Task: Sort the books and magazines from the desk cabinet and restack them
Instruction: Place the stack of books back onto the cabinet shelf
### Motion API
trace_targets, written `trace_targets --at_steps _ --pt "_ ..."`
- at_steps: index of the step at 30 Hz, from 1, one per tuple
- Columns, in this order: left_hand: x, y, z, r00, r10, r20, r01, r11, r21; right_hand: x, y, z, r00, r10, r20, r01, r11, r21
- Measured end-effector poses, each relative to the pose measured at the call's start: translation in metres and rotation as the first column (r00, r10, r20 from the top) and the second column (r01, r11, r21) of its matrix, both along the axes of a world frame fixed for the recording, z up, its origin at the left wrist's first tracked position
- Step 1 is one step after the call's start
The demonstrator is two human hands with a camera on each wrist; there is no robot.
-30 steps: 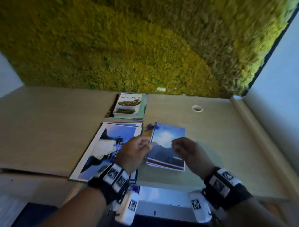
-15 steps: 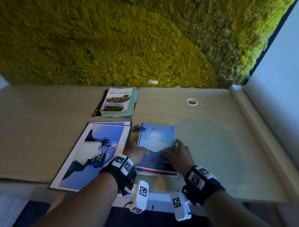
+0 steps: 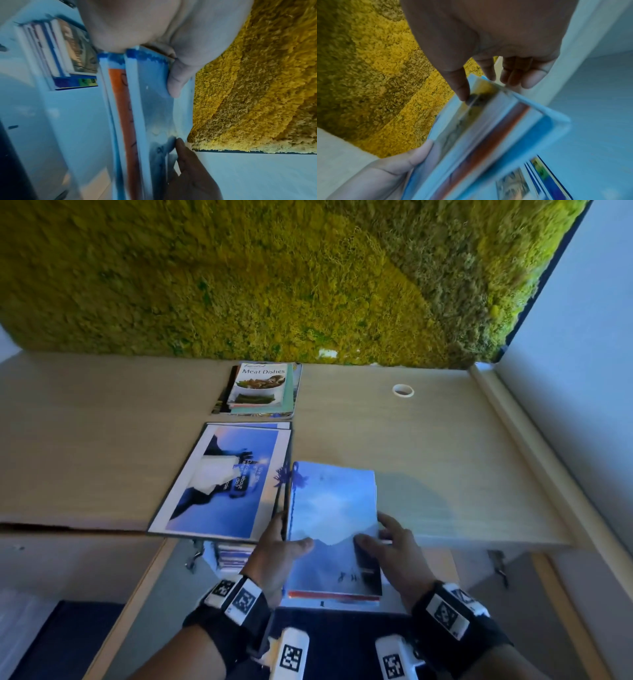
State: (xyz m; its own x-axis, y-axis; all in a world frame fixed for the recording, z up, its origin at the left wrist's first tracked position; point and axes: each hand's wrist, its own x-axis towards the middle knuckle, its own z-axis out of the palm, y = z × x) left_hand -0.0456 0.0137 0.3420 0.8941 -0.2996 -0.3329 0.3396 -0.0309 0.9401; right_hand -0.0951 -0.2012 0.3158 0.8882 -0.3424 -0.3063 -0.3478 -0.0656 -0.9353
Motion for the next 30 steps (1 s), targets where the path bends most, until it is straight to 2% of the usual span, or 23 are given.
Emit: trace_targets --at_steps 2,4,5,9,12,15,18,20,23,25,28,30 --pt "-0.028 0.020 -0.014 0.998 0.003 -0.063 -0.006 0.998 -0.056 -0.033 0.022 -0.007 0.999 -0.043 0.006 0.042 0.989 0.140" --pt "-0.052 0.038 -0.037 0.993 0.014 -0.116 -0.022 0.997 -0.070 -0.064 0.045 -0.016 1.000 0.013 0.011 -0.017 0.914 0.405" --pt "-0.064 0.044 -0.050 0.992 0.026 -0.121 -0.033 0.998 -0.061 -0.079 0.056 -0.021 0.999 0.047 0.017 -0.049 0.875 0.482" --pt "-0.098 0.059 -0.103 0.994 0.008 -0.114 -0.004 0.999 0.033 -0.111 0.071 -0.084 0.992 0.072 -0.103 -0.013 0.875 0.485" --pt "-0.097 0.059 -0.150 0.990 -0.004 -0.138 0.014 0.998 0.069 -0.110 0.073 -0.127 0.989 0.055 -0.134 0.015 0.881 0.473" --pt "-0.067 0.042 -0.199 0.996 -0.060 -0.067 0.066 0.994 0.089 -0.084 0.060 -0.171 0.994 -0.025 -0.106 0.068 0.902 0.426" --pt "-0.022 0.010 -0.245 0.992 -0.113 0.059 0.104 0.984 0.144 -0.032 0.033 -0.219 0.991 -0.116 -0.067 0.133 0.907 0.400" --pt "0.009 -0.015 -0.270 0.993 -0.109 0.045 0.101 0.983 0.156 0.008 0.013 -0.250 0.989 -0.143 -0.033 0.144 0.903 0.406" --pt "0.053 -0.046 -0.312 0.998 -0.062 0.026 0.058 0.992 0.108 0.064 -0.018 -0.298 0.989 -0.144 0.030 0.120 0.910 0.397" --pt "0.080 -0.063 -0.335 0.993 -0.066 0.096 0.052 0.989 0.140 0.095 -0.037 -0.322 0.986 -0.139 0.090 0.093 0.915 0.393" --pt "0.113 -0.091 -0.362 0.991 -0.071 0.113 0.062 0.995 0.083 0.132 -0.065 -0.345 0.983 -0.099 0.153 0.034 0.925 0.379" --pt "0.129 -0.108 -0.380 0.978 -0.116 0.171 0.107 0.993 0.058 0.149 -0.087 -0.355 0.987 -0.067 0.143 0.010 0.928 0.373"
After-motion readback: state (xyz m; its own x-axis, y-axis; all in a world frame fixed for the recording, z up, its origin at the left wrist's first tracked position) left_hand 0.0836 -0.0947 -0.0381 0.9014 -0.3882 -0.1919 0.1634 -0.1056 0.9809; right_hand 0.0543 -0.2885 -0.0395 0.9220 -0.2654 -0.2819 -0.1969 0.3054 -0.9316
